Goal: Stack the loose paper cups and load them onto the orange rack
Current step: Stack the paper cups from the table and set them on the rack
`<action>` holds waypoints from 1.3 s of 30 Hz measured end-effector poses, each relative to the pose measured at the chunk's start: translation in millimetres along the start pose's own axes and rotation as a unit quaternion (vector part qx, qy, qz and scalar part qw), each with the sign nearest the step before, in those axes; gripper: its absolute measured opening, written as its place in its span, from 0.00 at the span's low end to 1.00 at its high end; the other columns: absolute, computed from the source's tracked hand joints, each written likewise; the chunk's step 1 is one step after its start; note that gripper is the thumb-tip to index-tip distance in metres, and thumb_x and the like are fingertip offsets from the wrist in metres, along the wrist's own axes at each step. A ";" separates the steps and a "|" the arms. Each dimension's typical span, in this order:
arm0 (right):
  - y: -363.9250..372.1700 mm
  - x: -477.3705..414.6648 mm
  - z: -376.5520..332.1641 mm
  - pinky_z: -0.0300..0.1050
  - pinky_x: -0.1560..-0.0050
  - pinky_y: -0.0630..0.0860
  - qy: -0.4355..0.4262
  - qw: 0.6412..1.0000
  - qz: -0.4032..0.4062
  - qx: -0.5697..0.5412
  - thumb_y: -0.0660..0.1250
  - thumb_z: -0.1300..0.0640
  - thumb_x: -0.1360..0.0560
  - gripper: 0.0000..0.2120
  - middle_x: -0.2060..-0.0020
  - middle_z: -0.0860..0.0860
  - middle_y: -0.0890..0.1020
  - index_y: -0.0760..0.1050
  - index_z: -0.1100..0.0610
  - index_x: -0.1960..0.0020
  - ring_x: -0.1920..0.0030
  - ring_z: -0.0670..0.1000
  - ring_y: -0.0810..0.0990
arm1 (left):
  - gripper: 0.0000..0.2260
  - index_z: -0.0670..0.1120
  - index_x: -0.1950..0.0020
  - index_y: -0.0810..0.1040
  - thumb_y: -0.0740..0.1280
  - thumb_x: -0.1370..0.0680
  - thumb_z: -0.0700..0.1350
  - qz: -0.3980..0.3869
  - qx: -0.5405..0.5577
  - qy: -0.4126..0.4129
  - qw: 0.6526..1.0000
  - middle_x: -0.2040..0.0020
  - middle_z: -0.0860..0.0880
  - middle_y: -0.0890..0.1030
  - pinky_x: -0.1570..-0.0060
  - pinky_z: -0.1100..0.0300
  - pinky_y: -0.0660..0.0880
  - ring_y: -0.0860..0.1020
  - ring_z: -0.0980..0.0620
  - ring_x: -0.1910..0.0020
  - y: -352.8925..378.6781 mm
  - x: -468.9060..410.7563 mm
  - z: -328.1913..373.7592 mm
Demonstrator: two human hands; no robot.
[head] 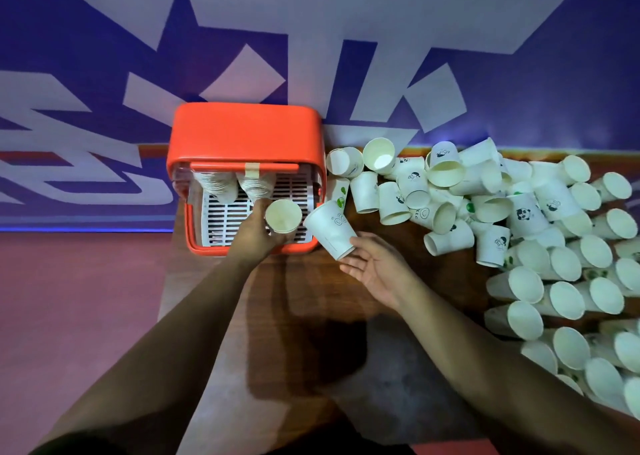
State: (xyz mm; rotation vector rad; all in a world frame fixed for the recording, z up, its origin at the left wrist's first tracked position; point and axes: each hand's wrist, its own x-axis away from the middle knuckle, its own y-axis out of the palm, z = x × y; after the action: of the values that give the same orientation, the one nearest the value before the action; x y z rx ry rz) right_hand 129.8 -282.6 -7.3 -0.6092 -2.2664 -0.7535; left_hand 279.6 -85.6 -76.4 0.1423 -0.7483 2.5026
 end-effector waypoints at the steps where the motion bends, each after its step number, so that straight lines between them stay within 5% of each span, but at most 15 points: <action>1: 0.5 -0.9 1.5 0.52 0.46 0.77 0.000 1.000 0.001 0.000 0.68 0.60 0.24 0.09 0.45 0.60 0.82 0.75 0.57 0.43 0.48 0.58 0.83 | 0.29 0.50 0.37 0.67 0.80 0.32 0.47 -0.008 -0.004 0.002 1.000 0.47 0.52 0.79 0.54 0.56 0.76 0.79 0.49 0.50 -0.5 -0.2 -1.7; 9: 11.8 -5.9 3.3 0.57 0.38 0.75 -0.007 0.999 -0.037 -0.001 0.66 0.67 0.24 0.14 0.43 0.63 0.81 0.71 0.63 0.39 0.44 0.62 0.81 | 0.42 0.51 0.22 0.58 0.77 0.29 0.49 -0.081 -0.057 -0.016 0.995 0.38 0.49 0.79 0.40 0.53 0.75 0.78 0.50 0.41 -11.1 3.1 -9.8; 16: 22.5 -12.1 -0.5 0.59 0.38 0.75 -0.007 0.999 -0.039 0.010 0.66 0.66 0.24 0.19 0.42 0.63 0.81 0.68 0.63 0.35 0.42 0.63 0.81 | 0.35 0.54 0.27 0.65 0.77 0.31 0.53 -0.077 -0.028 -0.016 0.997 0.39 0.52 0.80 0.40 0.55 0.75 0.79 0.52 0.41 -11.0 4.8 -11.8; 23: 17.8 -17.3 1.0 0.59 0.37 0.75 -0.012 0.999 -0.036 0.025 0.68 0.66 0.25 0.20 0.42 0.62 0.81 0.69 0.62 0.34 0.42 0.62 0.81 | 0.29 0.52 0.31 0.69 0.77 0.29 0.46 -0.061 0.018 0.000 0.998 0.43 0.56 0.79 0.46 0.62 0.75 0.79 0.56 0.45 0.9 5.9 2.7; 26: 12.6 -19.3 0.4 0.59 0.36 0.74 -0.017 0.998 -0.043 0.035 0.70 0.65 0.27 0.22 0.41 0.62 0.80 0.69 0.61 0.34 0.41 0.61 0.81 | 0.35 0.51 0.26 0.64 0.76 0.29 0.46 -0.080 -0.024 0.008 0.996 0.37 0.50 0.79 0.41 0.55 0.75 0.78 0.49 0.38 2.8 4.6 0.7; 29: 11.2 -20.9 0.5 0.58 0.35 0.74 -0.035 0.997 -0.043 0.060 0.70 0.67 0.27 0.23 0.38 0.63 0.77 0.70 0.61 0.34 0.40 0.58 0.80 | 0.45 0.49 0.20 0.54 0.78 0.30 0.49 -0.116 -0.022 -0.031 0.993 0.26 0.48 0.70 0.34 0.60 0.66 0.68 0.51 0.27 -4.5 4.0 1.1; 31: 13.2 -21.1 0.4 0.57 0.36 0.74 -0.056 0.990 -0.038 0.121 0.73 0.65 0.30 0.27 0.36 0.60 0.76 0.70 0.59 0.33 0.39 0.56 0.80 | 0.41 0.49 0.21 0.59 0.77 0.29 0.53 -0.080 -0.012 -0.020 0.996 0.26 0.49 0.68 0.31 0.59 0.63 0.66 0.51 0.26 -13.2 9.4 7.1; 34: 22.0 -18.3 -3.1 0.53 0.35 0.74 -0.100 0.959 -0.054 0.261 0.76 0.55 0.35 0.32 0.38 0.50 0.79 0.69 0.52 0.33 0.38 0.51 0.78 | 0.26 0.49 0.31 0.73 0.72 0.26 0.56 0.004 0.086 -0.005 0.996 0.36 0.51 0.76 0.35 0.53 0.72 0.75 0.56 0.36 -27.6 23.0 21.1; 39: 43.0 -21.1 -5.8 0.46 0.36 0.73 -0.166 0.903 -0.087 0.387 0.75 0.57 0.32 0.29 0.40 0.49 0.77 0.68 0.45 0.36 0.39 0.48 0.77 | 0.15 0.45 0.33 0.76 0.66 0.19 0.46 -0.050 0.272 -0.013 0.961 0.43 0.50 0.82 0.49 0.64 0.77 0.81 0.54 0.44 -35.6 33.4 47.9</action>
State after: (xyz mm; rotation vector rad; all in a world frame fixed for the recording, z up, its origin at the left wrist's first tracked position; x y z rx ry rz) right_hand 172.1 -259.7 -3.9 -0.1503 -2.6815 0.2368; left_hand 266.8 -71.0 -10.8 0.3958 -0.0405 2.5468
